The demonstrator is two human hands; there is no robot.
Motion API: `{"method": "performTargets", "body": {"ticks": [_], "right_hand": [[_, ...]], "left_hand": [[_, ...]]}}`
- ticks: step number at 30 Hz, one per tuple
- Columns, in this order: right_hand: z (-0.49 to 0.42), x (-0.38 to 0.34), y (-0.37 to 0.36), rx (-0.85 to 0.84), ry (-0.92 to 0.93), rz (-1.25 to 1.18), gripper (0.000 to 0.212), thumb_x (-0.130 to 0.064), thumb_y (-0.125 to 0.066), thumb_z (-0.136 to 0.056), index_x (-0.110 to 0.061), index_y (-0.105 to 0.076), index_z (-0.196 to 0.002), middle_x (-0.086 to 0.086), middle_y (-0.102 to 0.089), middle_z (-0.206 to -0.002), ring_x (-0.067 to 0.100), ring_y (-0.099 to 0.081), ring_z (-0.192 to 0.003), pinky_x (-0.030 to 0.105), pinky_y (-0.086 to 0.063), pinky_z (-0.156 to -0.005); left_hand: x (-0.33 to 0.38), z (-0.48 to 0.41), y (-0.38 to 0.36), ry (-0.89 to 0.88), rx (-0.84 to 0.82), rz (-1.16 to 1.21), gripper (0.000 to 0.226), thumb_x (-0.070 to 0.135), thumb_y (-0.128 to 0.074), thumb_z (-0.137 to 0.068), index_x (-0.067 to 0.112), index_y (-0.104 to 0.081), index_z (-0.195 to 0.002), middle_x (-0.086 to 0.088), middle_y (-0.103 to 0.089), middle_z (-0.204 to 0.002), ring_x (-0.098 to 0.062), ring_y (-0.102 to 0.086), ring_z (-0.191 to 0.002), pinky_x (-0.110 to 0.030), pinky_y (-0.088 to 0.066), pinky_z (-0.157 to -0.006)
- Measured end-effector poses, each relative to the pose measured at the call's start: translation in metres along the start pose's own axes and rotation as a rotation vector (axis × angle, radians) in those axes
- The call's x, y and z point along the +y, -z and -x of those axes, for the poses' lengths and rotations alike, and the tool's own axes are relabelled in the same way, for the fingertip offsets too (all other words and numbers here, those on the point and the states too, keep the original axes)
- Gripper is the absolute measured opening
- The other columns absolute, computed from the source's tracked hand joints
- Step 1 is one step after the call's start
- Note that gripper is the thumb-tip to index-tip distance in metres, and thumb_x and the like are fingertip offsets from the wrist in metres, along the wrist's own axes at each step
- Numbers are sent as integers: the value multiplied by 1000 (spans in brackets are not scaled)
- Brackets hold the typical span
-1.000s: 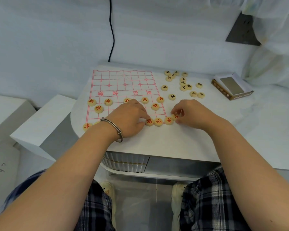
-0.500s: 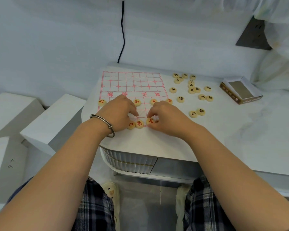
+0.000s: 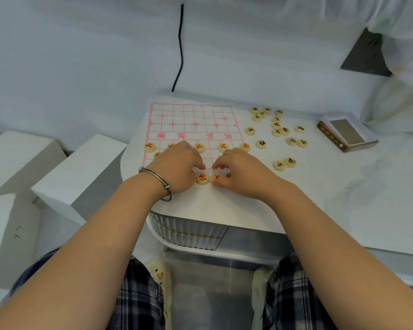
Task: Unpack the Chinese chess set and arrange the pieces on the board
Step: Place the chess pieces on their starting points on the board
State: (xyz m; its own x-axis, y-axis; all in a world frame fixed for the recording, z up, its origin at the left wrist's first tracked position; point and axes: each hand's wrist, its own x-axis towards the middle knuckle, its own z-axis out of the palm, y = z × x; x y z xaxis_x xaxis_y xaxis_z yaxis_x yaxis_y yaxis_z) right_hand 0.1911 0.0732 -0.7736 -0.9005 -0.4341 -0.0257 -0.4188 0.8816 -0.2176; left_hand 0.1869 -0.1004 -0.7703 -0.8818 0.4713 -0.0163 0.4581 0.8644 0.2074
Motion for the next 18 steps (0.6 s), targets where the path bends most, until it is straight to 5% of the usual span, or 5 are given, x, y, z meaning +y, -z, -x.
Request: {"method": "performTargets", "body": {"ticks": [13, 18], "right_hand": [[6, 36, 18, 217, -246, -5, 29, -24, -49, -94, -15, -61, -119, 4, -58, -119, 21, -46, -114, 35, -42, -94], [16, 70, 24, 128, -525, 82, 52, -38, -59, -87, -15, -48, -132, 10, -33, -143, 29, -31, -130, 41, -38, -98]], "left_hand": [[37, -40, -2, 101, 114, -13, 40, 14, -43, -92, 24, -56, -128, -2, -55, -130, -21, -45, -122, -37, -45, -97], [59, -62, -3, 73, 114, 35, 41, 13, -41, -93, 23, -54, -131, -3, -55, -129, -21, -41, -123, -36, -43, -96]]}}
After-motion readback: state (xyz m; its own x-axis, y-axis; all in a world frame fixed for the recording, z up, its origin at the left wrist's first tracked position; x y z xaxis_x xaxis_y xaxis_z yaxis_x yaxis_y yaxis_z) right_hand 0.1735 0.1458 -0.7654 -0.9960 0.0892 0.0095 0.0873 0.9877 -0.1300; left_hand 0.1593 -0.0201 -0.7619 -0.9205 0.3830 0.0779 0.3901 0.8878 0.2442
